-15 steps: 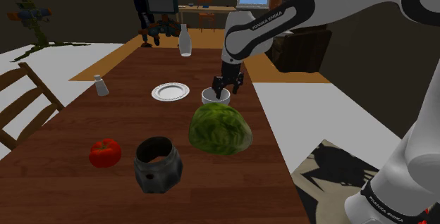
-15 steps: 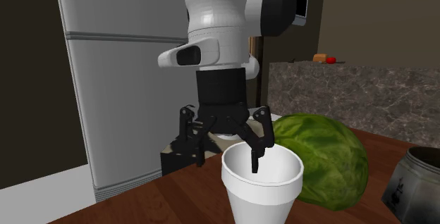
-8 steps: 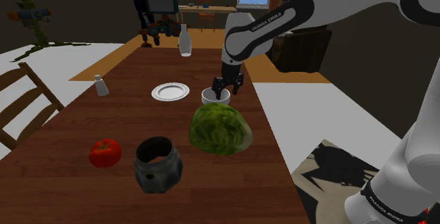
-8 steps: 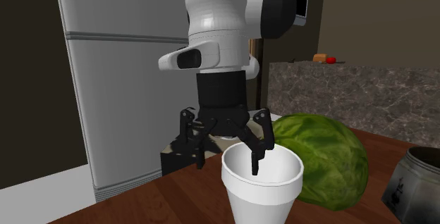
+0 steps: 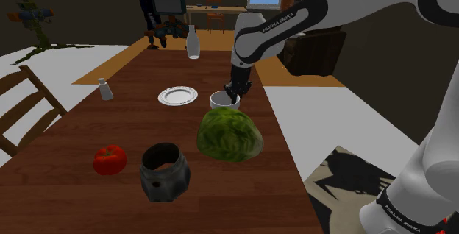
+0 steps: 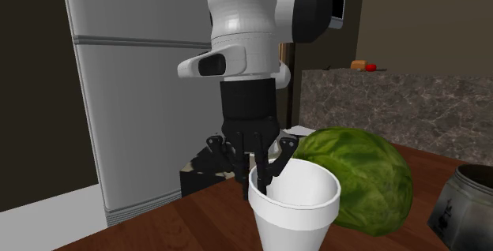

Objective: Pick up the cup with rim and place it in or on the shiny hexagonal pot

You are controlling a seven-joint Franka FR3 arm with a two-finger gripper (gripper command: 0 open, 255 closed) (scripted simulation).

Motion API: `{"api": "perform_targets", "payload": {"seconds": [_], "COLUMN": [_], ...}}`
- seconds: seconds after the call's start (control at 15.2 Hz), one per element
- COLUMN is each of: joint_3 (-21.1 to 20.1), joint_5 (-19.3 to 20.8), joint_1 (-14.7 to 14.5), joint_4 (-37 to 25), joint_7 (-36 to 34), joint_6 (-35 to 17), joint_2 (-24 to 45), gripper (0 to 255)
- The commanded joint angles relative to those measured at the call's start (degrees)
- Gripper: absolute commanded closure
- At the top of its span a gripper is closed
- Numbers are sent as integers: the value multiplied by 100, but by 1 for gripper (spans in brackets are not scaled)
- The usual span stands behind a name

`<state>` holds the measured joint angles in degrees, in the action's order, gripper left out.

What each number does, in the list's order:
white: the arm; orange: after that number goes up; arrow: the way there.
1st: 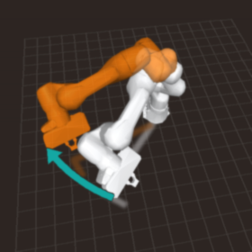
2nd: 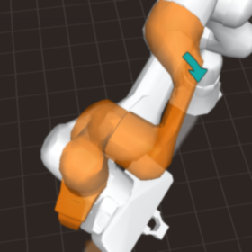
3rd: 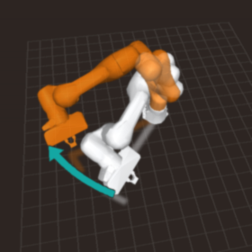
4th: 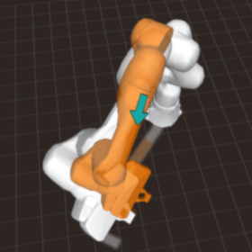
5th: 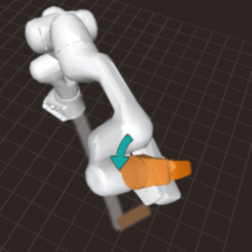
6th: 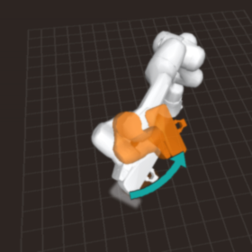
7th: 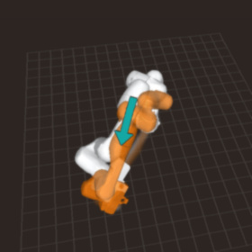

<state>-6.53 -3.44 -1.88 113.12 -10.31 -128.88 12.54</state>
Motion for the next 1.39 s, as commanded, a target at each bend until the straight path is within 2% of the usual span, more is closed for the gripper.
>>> {"api": "perform_targets", "payload": {"seconds": [0.0,1.32], "joint_3": [1,0], "joint_5": [2,-15], "joint_1": [0,20], "joint_4": [5,-824], "joint_7": [-1,-56], "joint_6": [2,1345], "joint_2": [7,-512], "gripper": [255,255]}}
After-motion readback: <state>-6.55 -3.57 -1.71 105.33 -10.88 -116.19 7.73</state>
